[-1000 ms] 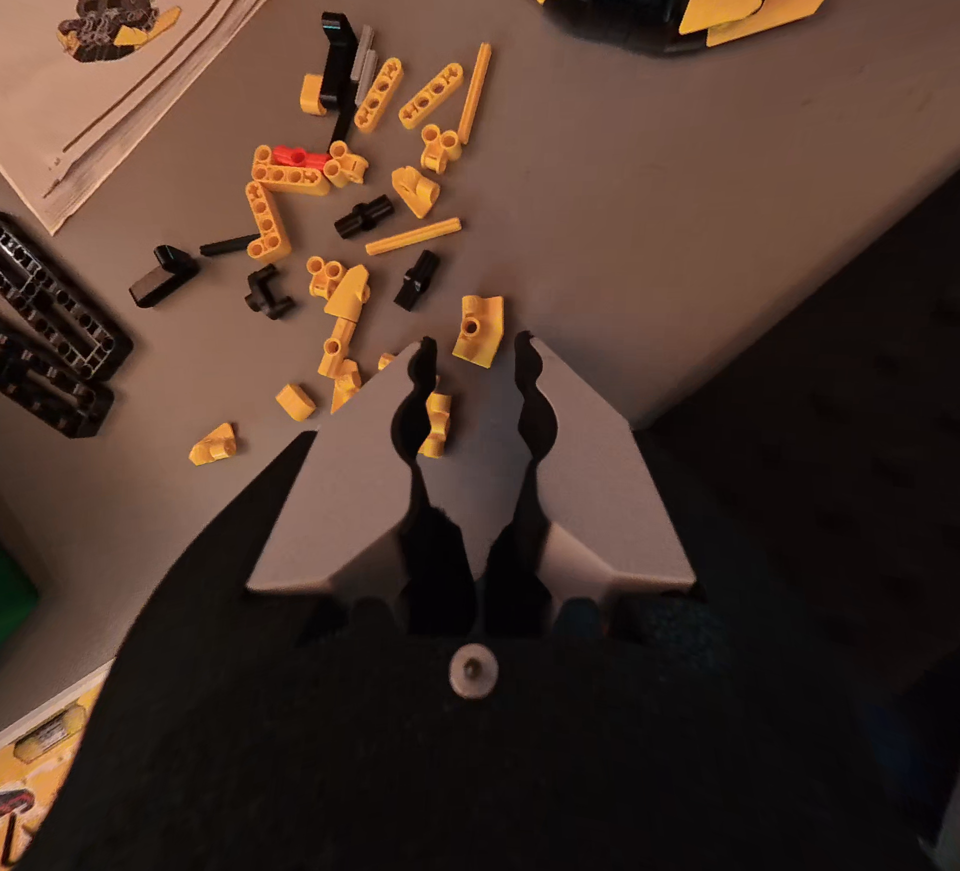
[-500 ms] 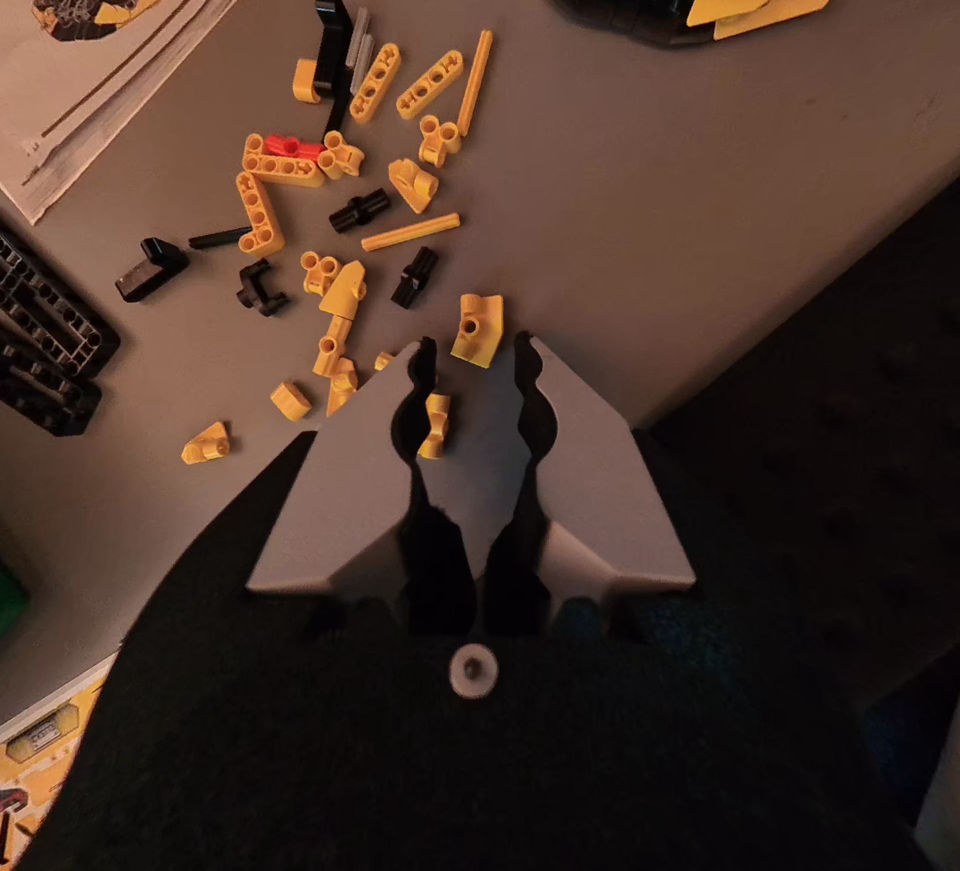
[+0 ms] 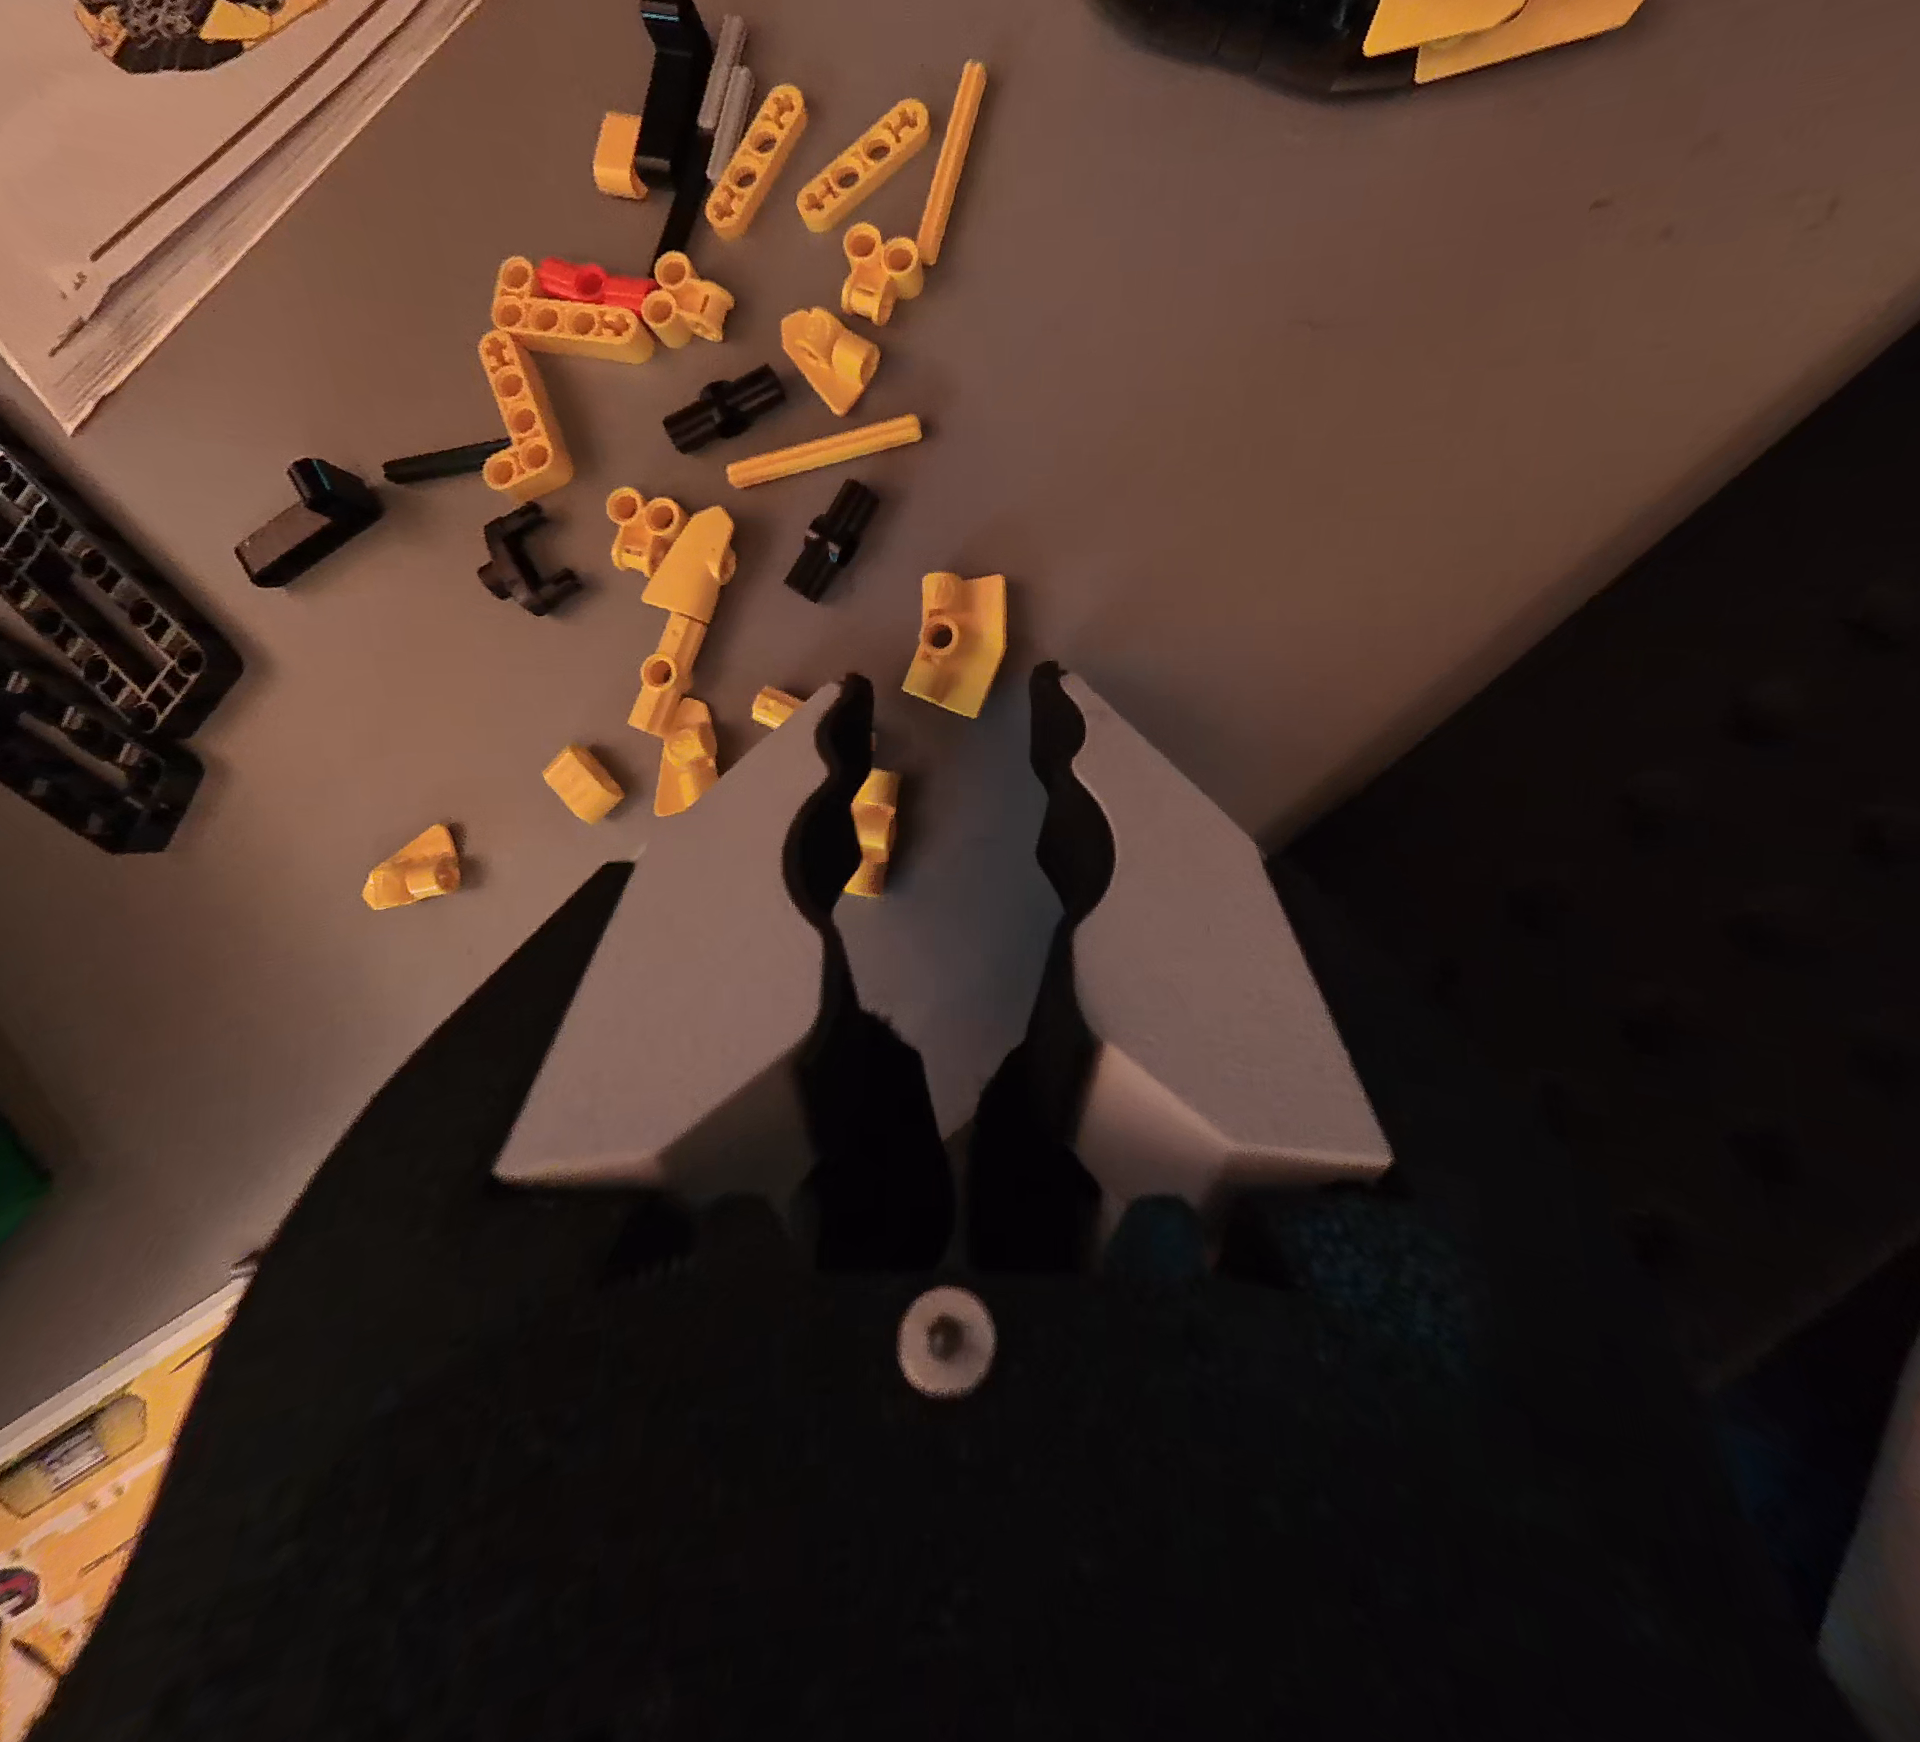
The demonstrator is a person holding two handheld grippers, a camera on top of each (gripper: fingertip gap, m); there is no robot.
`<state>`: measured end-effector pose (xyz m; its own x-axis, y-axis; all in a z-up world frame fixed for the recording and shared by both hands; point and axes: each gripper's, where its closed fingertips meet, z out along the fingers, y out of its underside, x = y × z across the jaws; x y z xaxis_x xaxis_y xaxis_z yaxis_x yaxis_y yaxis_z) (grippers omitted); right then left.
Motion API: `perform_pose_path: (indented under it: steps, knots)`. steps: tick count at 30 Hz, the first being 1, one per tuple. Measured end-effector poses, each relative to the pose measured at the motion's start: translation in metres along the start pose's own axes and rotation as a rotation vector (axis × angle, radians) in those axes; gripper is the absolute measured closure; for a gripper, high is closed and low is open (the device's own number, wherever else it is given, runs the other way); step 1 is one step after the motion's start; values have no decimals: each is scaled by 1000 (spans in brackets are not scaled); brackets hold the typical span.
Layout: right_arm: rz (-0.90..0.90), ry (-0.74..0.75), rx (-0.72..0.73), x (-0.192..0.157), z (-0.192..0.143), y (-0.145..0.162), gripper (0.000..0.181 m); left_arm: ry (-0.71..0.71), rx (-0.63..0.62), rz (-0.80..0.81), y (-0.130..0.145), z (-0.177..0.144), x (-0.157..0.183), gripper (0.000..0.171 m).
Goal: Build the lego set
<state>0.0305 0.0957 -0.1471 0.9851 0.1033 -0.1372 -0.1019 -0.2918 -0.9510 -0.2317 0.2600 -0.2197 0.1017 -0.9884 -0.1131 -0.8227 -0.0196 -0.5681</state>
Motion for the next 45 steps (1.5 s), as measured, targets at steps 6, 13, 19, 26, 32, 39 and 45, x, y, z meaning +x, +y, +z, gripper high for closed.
perform_pose_path:
  steps: [6, 13, 19, 26, 32, 39, 45]
  knots:
    - [14, -7, -2, 0, 0, 1, 165, -24, -11, 10, 7, -10, -8, 144]
    - [11, -9, -11, 0, 1, 3, 165, -30, -6, -46, 32, -42, -28, 149]
    - [8, -5, -24, 0, 3, 5, 165, -3, 28, -23, 28, -42, -21, 147]
    - [8, -1, -20, 1, 2, 4, 165, -5, 0, 35, 22, -29, -15, 146]
    - [9, -17, -14, -2, 2, 3, 165, -14, -3, 34, 21, -30, -16, 146]
    - [5, -17, -25, -2, 2, 5, 165, -55, -22, 15, 24, -28, -24, 149]
    - [8, -17, -30, -2, 3, 5, 165, -50, -17, 27, 19, -28, -24, 149]
